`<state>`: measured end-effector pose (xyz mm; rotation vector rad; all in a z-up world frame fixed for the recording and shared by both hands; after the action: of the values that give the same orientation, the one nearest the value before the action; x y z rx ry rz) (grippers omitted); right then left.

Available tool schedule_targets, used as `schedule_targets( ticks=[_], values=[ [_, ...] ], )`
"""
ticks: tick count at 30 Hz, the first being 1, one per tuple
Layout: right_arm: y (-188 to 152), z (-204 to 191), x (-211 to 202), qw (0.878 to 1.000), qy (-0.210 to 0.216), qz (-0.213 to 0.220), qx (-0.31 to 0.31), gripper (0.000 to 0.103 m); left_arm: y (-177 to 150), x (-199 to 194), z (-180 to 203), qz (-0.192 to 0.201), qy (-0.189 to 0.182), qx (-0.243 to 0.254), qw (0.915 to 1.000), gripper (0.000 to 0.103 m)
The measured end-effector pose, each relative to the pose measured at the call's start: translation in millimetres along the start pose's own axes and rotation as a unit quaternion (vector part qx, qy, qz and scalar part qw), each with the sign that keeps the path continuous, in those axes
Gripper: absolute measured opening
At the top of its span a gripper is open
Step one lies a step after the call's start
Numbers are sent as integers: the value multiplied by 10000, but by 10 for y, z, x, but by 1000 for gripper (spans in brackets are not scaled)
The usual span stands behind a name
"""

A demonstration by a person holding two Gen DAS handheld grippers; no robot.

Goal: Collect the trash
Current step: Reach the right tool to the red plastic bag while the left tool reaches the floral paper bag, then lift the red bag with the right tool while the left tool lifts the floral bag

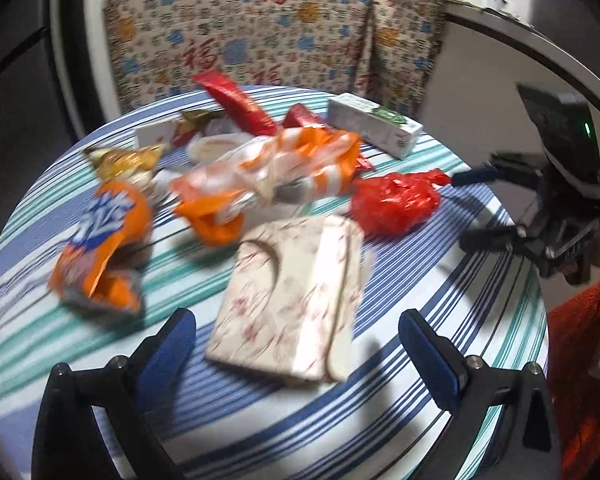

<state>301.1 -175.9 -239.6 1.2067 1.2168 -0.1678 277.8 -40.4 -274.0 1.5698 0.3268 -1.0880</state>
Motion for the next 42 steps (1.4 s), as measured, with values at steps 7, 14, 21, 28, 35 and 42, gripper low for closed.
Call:
schedule_targets(
  ticks=[7,14,21,28,35,42],
  values=[
    [280,14,222,9993,331,-68,-174,96,79,32,199,111,10,244,9996,91],
    [80,-590,92,9835,1697,-437,-439,79,18,-189,115,298,-4,-158,9994,64],
    [426,-433,-67,9949,996,145,-24,82,-38,-213,131,296,127,-299,9990,71],
    [483,-537,380,9991,254,-249,-213,79,-52,-225,-17,237,505,-451,9974,72],
    [360,-490,527,9980,70,-597,-174,46,-88,-110,-114,121,288,-644,9974,81],
    [338,-404,279,9987,34,-467,180,45,3,-127,-80,300,107,-759,9966,70]
  ],
)
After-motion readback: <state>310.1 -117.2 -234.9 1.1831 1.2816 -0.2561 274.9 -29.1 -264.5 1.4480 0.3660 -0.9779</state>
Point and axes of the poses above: each gripper's, at about its wrist camera, not at the fingertips, and x roughly the way its jaws point, z to its right, y to its top, the point moved 10 cm from there along x, roughly the way its jaws point, and after that the axes turned 1 degree about z, right-handed, at the moved point
